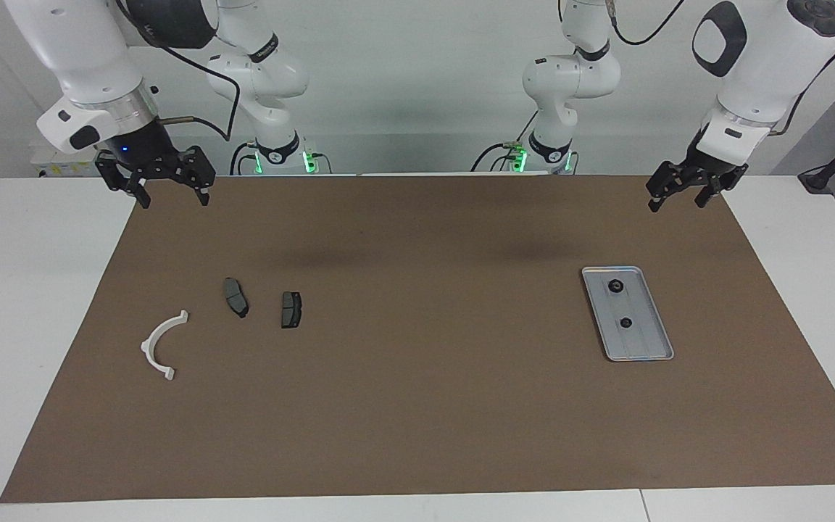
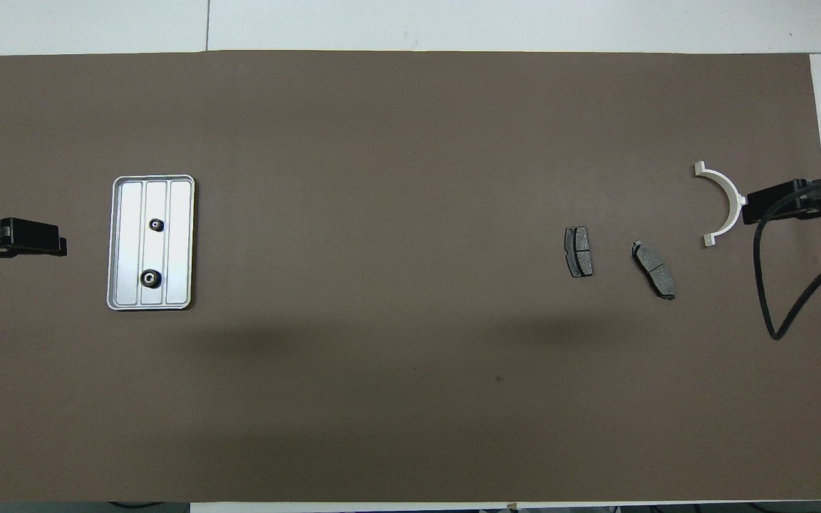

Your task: Pick bearing gear from pile to tray

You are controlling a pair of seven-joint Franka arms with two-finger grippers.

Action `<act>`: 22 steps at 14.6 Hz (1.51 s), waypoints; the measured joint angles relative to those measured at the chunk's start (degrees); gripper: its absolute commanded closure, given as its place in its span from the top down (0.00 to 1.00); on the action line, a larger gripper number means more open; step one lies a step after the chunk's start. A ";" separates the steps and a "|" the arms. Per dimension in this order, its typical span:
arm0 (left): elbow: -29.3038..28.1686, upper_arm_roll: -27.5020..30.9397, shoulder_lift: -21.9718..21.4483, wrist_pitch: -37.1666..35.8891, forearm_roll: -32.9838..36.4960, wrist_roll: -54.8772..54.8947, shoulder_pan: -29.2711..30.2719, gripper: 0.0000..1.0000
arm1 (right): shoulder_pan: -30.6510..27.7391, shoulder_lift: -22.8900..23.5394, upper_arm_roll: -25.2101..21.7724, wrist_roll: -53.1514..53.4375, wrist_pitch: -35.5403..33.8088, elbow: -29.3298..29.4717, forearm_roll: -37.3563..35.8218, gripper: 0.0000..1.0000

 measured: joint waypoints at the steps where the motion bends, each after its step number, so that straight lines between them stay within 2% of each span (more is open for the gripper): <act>1: -0.11 -0.01 0.09 0.00 0.00 0.00 0.00 1.00 | 0.00 0.00 0.00 0.00 0.00 0.00 0.00 1.00; 7: -0.10 0.53 0.60 1.32 0.00 -0.01 0.03 1.00 | 0.06 0.00 0.03 0.00 -0.04 -0.01 0.00 1.00; 12: 6.65 -0.85 4.57 -2.20 0.00 -0.08 0.01 1.00 | 0.06 0.00 0.02 0.00 -0.04 -0.01 0.00 1.00; 16: 7.11 -3.54 4.87 -2.60 0.00 -1.40 1.28 1.00 | 0.09 0.00 0.03 0.00 -0.04 -0.01 0.00 1.00; 22: 7.92 -3.88 5.61 -2.38 -0.02 -1.53 2.11 1.00 | 0.12 0.00 0.03 0.00 -0.04 -0.01 0.00 1.00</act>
